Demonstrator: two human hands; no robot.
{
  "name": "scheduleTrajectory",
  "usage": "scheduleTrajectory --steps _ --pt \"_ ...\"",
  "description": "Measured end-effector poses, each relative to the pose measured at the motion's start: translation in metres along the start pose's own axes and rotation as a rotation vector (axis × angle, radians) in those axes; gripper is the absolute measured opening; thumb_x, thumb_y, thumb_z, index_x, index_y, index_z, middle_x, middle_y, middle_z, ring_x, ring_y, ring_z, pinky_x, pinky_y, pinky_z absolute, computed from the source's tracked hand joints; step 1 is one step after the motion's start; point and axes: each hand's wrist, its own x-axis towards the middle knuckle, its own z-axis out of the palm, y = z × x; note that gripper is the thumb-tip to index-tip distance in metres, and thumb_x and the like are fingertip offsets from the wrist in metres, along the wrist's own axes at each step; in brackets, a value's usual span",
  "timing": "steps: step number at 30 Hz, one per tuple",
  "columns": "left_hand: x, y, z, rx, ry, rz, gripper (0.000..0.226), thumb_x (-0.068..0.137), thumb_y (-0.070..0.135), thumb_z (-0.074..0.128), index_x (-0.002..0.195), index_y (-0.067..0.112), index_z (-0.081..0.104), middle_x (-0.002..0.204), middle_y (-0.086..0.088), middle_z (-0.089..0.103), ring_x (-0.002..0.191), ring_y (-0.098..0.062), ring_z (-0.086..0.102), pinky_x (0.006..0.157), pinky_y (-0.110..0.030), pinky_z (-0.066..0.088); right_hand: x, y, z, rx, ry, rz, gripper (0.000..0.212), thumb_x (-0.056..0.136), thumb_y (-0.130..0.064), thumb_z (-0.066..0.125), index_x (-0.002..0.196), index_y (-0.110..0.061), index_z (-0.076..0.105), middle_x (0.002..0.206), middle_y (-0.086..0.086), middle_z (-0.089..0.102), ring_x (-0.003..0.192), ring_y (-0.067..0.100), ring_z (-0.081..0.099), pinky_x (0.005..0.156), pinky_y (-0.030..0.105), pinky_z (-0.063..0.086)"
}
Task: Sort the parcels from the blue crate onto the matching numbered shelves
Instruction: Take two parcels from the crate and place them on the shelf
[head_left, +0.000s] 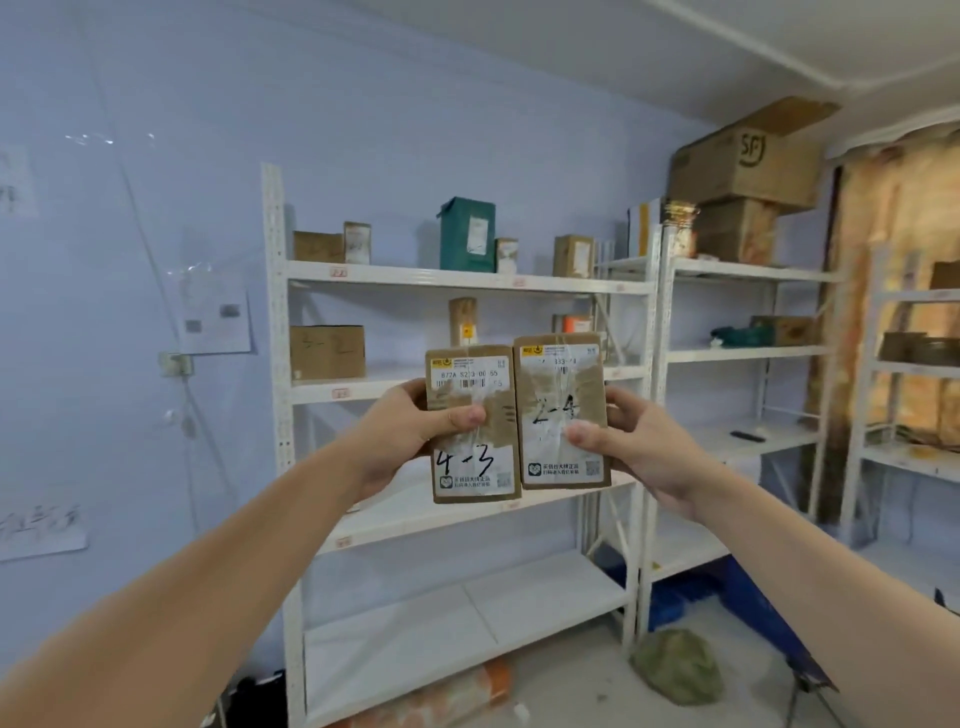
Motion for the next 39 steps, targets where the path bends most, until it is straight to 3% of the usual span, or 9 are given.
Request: scheduleTrajectory --steps 6,13,16,22,27,33,39 --pt "0.05 -0.013 0.039 -0.004 -0.04 0.004 0.062 0.067 0.02 0.087 0.124 0.009 0.064 0.111 -0.006 0.079 0.102 -0.023 0.077 0.088 -0.036 0.061 0.017 0.034 -0.048 0.016 0.021 0.034 0.073 0.068 -0.033 0.089 0.133 -0.019 0.057 0.12 0.004 0.076 0.11 0.025 0.074 0.102 0.053 0.055" --pt "0.125 -0.025 0.06 0.015 -0.082 0.029 0.068 0.067 0.025 0.087 0.128 0.011 0.062 0.111 -0.004 0.079 0.101 -0.021 0.077 0.084 -0.032 0.06 0.069 0.063 -0.091 0.015 0.029 0.036 0.07 0.073 -0.031 0.087 0.134 -0.018 0.056 0.121 0.003 0.076 0.11 0.024 0.074 0.103 0.051 0.054" --pt "0.167 -0.037 0.068 0.022 -0.1 0.032 0.071 0.067 0.027 0.088 0.131 0.012 0.061 0.112 -0.004 0.079 0.102 -0.022 0.077 0.088 -0.037 0.061 0.103 0.077 -0.113 -0.007 0.033 0.026 0.071 0.073 -0.032 0.088 0.135 -0.018 0.056 0.121 0.003 0.076 0.11 0.024 0.073 0.102 0.051 0.055" --pt "0.263 -0.05 0.081 0.016 -0.118 0.048 0.064 0.072 0.025 0.087 0.129 0.012 0.061 0.11 -0.004 0.079 0.1 -0.022 0.077 0.083 -0.036 0.062 0.183 0.1 -0.155 0.015 0.05 0.009 0.058 0.079 -0.019 0.082 0.131 -0.016 0.057 0.116 0.005 0.077 0.105 0.023 0.075 0.082 0.032 0.063" --pt "0.353 -0.064 0.105 0.031 -0.167 0.03 0.052 0.082 0.02 0.084 0.128 0.013 0.062 0.111 -0.004 0.079 0.101 -0.022 0.077 0.086 -0.038 0.062 0.243 0.131 -0.203 -0.004 0.094 0.013 0.065 0.075 -0.024 0.084 0.132 -0.017 0.056 0.117 0.004 0.077 0.106 0.024 0.075 0.086 0.038 0.063" --pt "0.453 -0.094 0.154 0.006 -0.208 0.03 0.061 0.071 0.026 0.086 0.126 0.013 0.063 0.108 -0.005 0.08 0.099 -0.022 0.078 0.083 -0.038 0.061 0.306 0.18 -0.271 -0.017 0.147 0.046 0.06 0.076 -0.021 0.082 0.129 -0.015 0.055 0.111 0.003 0.079 0.101 0.025 0.077 0.079 0.034 0.064" --pt "0.562 -0.128 0.219 0.0 -0.23 0.022 0.048 0.08 0.023 0.083 0.124 0.01 0.066 0.109 -0.008 0.08 0.102 -0.026 0.076 0.088 -0.042 0.06 0.373 0.228 -0.363 -0.05 0.155 0.045 0.061 0.077 -0.022 0.082 0.132 -0.014 0.055 0.114 0.003 0.078 0.104 0.025 0.076 0.091 0.042 0.061"
